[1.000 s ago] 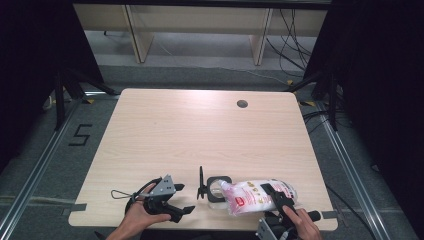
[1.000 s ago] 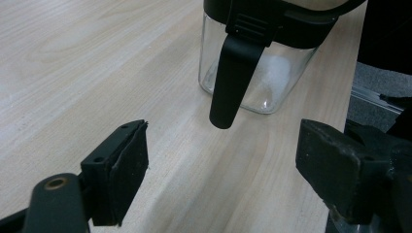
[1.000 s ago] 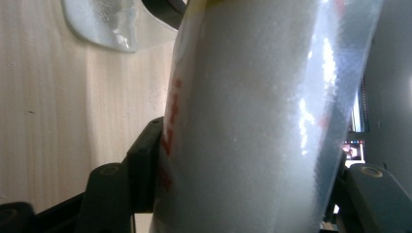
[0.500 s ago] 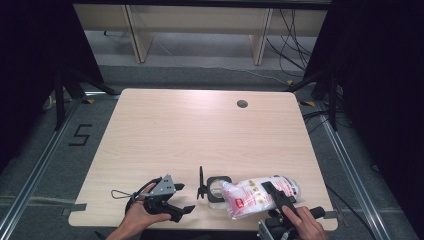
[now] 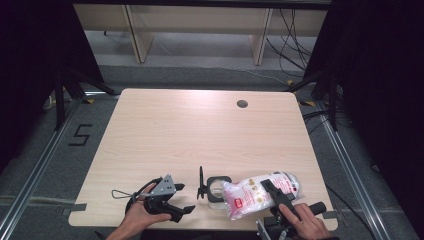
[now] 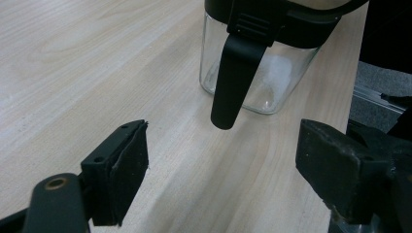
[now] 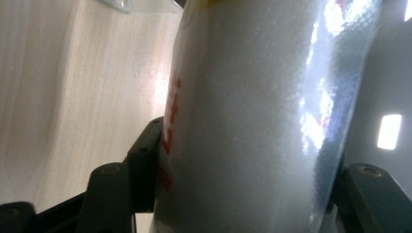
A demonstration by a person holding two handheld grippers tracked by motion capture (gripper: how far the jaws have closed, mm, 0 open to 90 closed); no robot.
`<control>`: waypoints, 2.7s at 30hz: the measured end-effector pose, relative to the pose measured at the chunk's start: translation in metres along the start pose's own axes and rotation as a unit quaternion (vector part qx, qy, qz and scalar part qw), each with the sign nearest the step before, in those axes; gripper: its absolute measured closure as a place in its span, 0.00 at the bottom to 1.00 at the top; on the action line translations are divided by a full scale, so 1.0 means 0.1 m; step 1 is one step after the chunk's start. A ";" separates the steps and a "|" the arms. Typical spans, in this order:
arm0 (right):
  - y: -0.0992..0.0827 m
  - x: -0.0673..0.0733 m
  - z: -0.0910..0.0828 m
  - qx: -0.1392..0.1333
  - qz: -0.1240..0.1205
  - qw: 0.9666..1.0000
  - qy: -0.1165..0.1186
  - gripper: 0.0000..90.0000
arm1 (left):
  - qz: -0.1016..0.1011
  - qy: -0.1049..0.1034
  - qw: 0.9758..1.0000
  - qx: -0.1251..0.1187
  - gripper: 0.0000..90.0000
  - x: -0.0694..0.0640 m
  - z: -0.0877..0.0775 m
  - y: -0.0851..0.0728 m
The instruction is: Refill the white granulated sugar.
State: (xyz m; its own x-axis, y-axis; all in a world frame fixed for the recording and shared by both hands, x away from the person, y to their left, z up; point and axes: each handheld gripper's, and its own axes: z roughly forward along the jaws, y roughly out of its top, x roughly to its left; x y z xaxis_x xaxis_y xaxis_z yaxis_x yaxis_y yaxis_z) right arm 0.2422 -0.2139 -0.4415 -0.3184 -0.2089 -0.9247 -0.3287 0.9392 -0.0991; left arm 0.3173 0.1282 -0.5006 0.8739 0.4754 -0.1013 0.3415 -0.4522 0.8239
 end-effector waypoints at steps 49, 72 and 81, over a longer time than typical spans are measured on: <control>0.14 -0.15 -0.04 0.034 -0.142 0.989 -0.003 0.46 | 0.001 0.001 1.000 0.002 0.21 0.01 0.01 0.00; 0.17 -0.18 -0.07 0.034 -0.153 0.988 -0.002 0.46 | 0.003 0.006 1.000 0.011 0.21 0.01 0.00 -0.01; 0.17 -0.19 -0.08 0.033 -0.162 0.986 -0.003 0.47 | -0.015 -0.001 1.000 -0.001 0.21 -0.01 0.02 -0.01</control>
State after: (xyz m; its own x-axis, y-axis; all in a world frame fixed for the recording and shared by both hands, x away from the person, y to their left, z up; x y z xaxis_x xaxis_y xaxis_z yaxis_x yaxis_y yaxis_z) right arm 0.2354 -0.1962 -0.4224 -0.2010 -0.4990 -0.8430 -0.3535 0.8395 -0.4126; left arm 0.3164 0.1267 -0.5024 0.8642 0.4866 -0.1277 0.3671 -0.4365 0.8214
